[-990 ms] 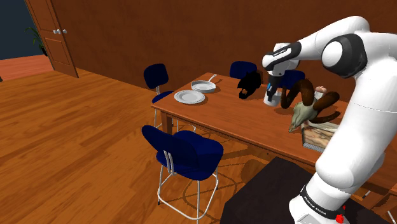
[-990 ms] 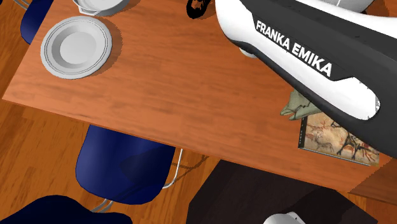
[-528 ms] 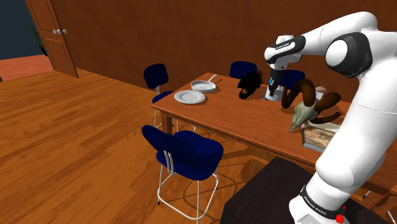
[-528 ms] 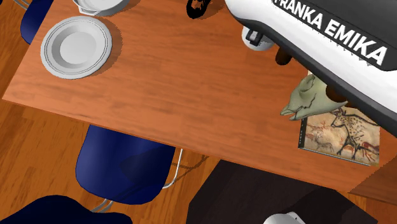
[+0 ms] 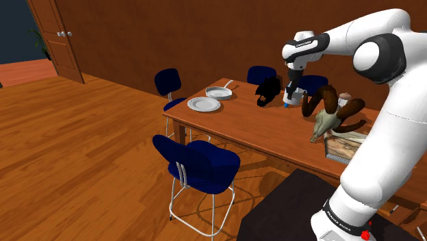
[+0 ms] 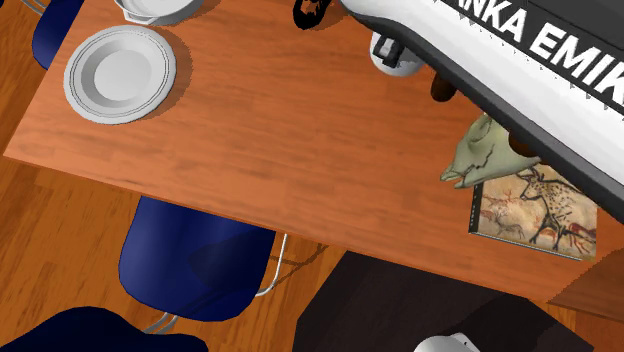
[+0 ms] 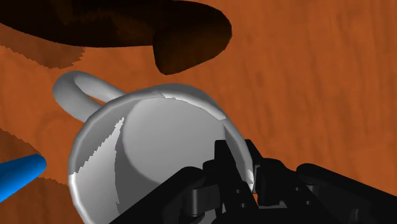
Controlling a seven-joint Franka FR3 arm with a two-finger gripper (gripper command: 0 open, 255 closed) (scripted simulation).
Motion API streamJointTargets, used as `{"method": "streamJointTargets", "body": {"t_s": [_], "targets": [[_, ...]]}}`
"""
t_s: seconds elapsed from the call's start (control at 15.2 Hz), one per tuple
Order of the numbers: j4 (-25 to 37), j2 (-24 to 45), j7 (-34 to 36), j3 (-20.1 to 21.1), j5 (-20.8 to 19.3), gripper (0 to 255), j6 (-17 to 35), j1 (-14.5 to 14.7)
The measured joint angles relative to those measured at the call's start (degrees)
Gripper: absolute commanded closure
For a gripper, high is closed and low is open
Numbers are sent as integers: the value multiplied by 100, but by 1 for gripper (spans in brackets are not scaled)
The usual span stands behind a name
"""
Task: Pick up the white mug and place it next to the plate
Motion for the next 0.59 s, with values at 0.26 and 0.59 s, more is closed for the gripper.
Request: {"method": "streamJointTargets", "body": {"t_s": [0.26,0.59], "targets": [[103,60,525,236,7,255,-85,291],[425,256,1061,489,73,255,-256,593]]}}
